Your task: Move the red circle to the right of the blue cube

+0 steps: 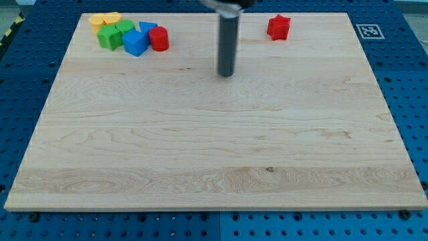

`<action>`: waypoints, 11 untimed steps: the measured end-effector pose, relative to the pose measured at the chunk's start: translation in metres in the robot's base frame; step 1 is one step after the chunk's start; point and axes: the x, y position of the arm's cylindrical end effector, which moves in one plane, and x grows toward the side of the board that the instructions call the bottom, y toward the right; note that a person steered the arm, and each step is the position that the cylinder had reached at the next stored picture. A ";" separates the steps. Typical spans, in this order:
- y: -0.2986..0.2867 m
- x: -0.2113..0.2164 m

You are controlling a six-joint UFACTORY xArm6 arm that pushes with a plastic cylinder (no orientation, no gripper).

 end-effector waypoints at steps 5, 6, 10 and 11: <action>-0.210 -0.039; -0.189 -0.063; -0.042 -0.084; -0.031 -0.084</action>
